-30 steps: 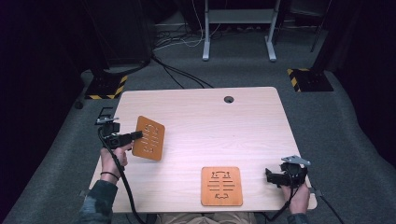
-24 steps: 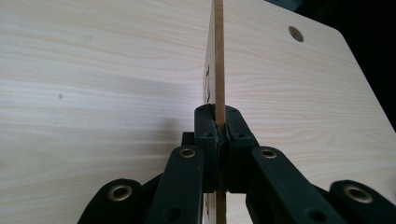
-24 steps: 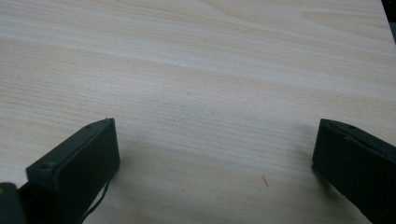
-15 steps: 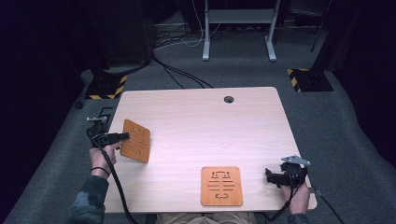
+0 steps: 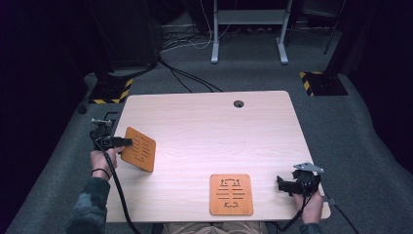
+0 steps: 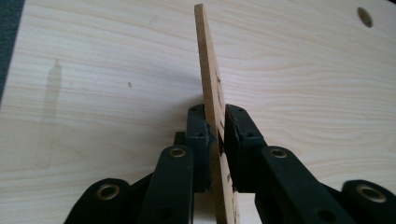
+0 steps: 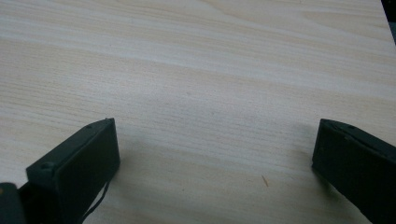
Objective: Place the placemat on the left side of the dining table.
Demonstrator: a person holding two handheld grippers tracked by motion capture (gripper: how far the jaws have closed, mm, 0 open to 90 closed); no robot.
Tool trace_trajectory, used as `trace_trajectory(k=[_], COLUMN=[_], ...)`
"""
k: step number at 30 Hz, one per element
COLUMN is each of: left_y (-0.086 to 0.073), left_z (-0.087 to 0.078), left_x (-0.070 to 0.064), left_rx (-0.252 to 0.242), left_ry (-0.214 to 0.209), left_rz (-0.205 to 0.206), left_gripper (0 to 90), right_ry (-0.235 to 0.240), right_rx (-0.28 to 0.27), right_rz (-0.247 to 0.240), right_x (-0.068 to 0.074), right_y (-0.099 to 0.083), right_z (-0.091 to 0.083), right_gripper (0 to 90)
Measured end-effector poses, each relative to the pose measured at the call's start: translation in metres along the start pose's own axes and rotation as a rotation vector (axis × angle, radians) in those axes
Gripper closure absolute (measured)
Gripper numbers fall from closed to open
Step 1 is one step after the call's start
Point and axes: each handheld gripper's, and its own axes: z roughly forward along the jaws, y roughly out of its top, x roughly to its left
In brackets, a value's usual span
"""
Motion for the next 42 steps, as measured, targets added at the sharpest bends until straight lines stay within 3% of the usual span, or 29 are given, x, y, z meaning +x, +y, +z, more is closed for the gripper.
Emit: trace_trajectory(k=[4, 6, 7, 13, 14, 16, 17, 18, 27, 30, 35, 36, 42], left_y=[0.002, 0.001, 0.002, 0.002, 0.001, 0.001, 0.001, 0.001, -0.001, 0.000, -0.001, 0.000, 0.000], left_z=[0.002, 0.003, 0.003, 0.008, 0.010, 0.010, 0.011, 0.011, 0.015, 0.016, 0.019, 0.020, 0.022], left_x=[0.004, 0.003, 0.005, 0.008, 0.008, 0.011, 0.011, 0.014, 0.019, 0.024, 0.024, 0.026, 0.030], left_rx=[0.013, 0.012, 0.033, 0.039, 0.019, 0.039, 0.029, 0.041, 0.054, 0.062, 0.069, 0.065, 0.071], left_ry=[0.017, 0.028, 0.034, 0.074, 0.079, 0.079, 0.080, 0.077, 0.086, 0.082, 0.088, 0.088, 0.081], left_rz=[0.026, 0.014, 0.034, 0.052, 0.042, 0.058, 0.036, 0.059, 0.038, 0.058, 0.029, 0.052, 0.043], left_gripper=[77.2, 75.9, 75.4, 70.9, 70.0, 68.8, 68.4, 67.9, 63.8, 63.0, 61.4, 61.1, 59.6], right_ry=[0.000, 0.002, 0.002, 0.000, 0.000, 0.000, -0.002, -0.001, -0.002, -0.003, -0.003, -0.004, -0.005], right_rx=[0.000, 0.000, 0.000, 0.000, 0.000, 0.003, 0.003, 0.001, 0.003, 0.003, 0.001, 0.001, 0.000], right_rz=[0.000, 0.000, 0.000, 0.002, 0.002, 0.006, 0.006, 0.004, 0.008, 0.008, 0.005, 0.006, 0.006], right_x=[0.000, 0.000, 0.000, 0.000, 0.000, 0.000, 0.000, 0.000, 0.000, 0.000, 0.000, 0.000, -0.001], right_y=[0.000, 0.000, 0.000, 0.000, 0.000, 0.000, 0.000, 0.000, 0.000, 0.000, 0.000, 0.000, 0.000], right_z=[0.000, 0.000, 0.000, 0.000, 0.000, 0.000, 0.000, 0.000, 0.000, 0.000, 0.000, 0.000, 0.000], right_gripper=[0.0, 0.0, 0.0, 0.0, 0.0, 0.0, 0.0, 0.0, 0.0, 0.0, 0.0, 0.0, 0.0])
